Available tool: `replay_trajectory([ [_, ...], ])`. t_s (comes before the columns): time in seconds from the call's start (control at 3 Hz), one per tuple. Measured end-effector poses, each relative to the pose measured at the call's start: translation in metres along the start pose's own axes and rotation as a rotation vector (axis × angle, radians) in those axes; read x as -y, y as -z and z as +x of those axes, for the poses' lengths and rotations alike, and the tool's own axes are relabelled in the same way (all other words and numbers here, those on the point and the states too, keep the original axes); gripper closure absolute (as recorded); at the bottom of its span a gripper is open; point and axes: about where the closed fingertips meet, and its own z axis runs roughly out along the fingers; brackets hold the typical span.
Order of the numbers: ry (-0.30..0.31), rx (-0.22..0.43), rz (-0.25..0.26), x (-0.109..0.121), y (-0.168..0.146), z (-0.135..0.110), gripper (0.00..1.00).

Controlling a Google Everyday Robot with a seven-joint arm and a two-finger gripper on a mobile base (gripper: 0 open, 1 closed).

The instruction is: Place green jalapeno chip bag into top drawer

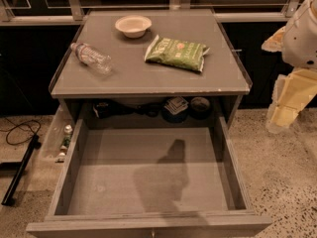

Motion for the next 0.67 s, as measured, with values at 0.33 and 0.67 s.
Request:
replay_trajectory([
  [0.33, -0.006, 0.010, 0.016, 0.005, 0.000, -0.002, 0.00],
  [0.67, -0.004, 0.036, 0.047, 0.030, -0.011, -0.011, 0.00],
])
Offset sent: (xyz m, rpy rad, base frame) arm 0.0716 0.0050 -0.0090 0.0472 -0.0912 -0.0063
